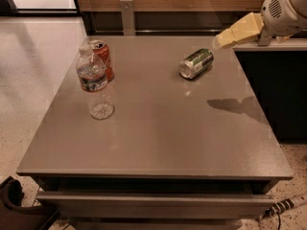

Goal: Place green can upright

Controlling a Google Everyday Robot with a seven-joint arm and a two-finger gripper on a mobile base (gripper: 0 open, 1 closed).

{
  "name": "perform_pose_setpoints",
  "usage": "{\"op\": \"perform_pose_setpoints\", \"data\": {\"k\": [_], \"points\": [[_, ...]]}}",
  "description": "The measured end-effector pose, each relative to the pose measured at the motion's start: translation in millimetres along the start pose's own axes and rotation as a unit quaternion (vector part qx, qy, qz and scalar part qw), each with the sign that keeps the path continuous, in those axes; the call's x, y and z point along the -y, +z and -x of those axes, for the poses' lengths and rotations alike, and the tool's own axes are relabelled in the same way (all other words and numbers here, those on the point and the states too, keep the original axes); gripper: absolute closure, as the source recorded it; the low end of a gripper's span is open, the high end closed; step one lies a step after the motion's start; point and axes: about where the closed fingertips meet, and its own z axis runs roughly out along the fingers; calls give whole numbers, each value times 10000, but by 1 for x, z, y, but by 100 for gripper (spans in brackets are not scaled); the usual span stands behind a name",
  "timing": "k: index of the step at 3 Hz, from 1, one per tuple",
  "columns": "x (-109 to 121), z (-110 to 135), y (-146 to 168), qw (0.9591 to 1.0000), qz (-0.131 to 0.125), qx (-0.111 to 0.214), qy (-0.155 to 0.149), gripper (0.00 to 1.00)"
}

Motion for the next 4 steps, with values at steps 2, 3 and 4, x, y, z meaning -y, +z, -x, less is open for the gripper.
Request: {"op": "perform_pose_setpoints", "data": {"k": [2, 3, 4], "points": [[9, 42, 43, 9875, -778, -298, 1336, 0], [9, 49, 59, 9724, -1013, -341, 2076, 0], [9, 50, 71, 9493, -1074, -194, 2949, 0]]}}
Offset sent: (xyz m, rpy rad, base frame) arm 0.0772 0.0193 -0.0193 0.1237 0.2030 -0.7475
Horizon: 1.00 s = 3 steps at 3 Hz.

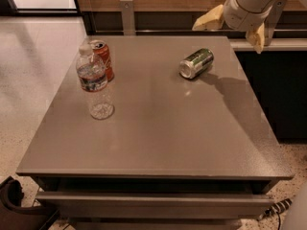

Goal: Place green can upright

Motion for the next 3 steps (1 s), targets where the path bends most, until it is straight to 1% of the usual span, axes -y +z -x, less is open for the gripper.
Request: {"op": "perform_pose_setpoints", "data": {"k": [1, 2, 3], "points": [[0, 0, 0, 10000, -2, -7, 58, 0], [-5, -2, 6, 9981, -92, -334, 514, 0], [-16, -7, 8, 9921, -223, -571, 1099, 0]]}}
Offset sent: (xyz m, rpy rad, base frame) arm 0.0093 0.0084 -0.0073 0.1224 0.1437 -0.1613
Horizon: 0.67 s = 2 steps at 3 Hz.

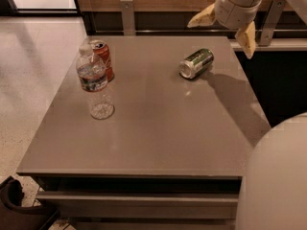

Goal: Place green can upright

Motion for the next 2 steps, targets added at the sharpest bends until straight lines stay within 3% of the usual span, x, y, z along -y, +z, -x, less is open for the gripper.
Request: {"op": "perform_pose_setpoints", "data": {"k": [2], "points": [[-17, -6, 12, 9970, -61, -246, 733, 0]]}}
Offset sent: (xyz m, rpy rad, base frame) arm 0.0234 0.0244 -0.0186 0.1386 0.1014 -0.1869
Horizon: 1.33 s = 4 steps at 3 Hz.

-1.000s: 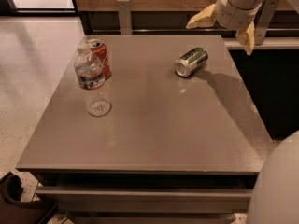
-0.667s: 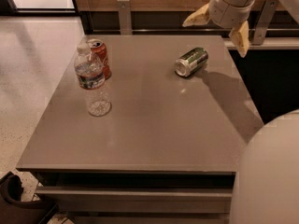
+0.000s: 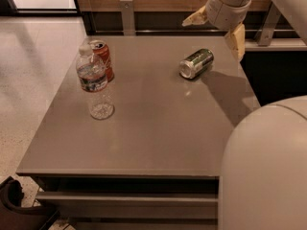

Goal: Place green can upright

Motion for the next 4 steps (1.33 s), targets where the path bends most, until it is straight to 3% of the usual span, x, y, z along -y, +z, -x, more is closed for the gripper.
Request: {"op": "perform_pose_setpoints", "data": {"k": [2, 4], "points": [[1, 12, 33, 9976, 86, -452, 521, 0], [-3, 10, 68, 9938, -24, -869, 696, 0]]}}
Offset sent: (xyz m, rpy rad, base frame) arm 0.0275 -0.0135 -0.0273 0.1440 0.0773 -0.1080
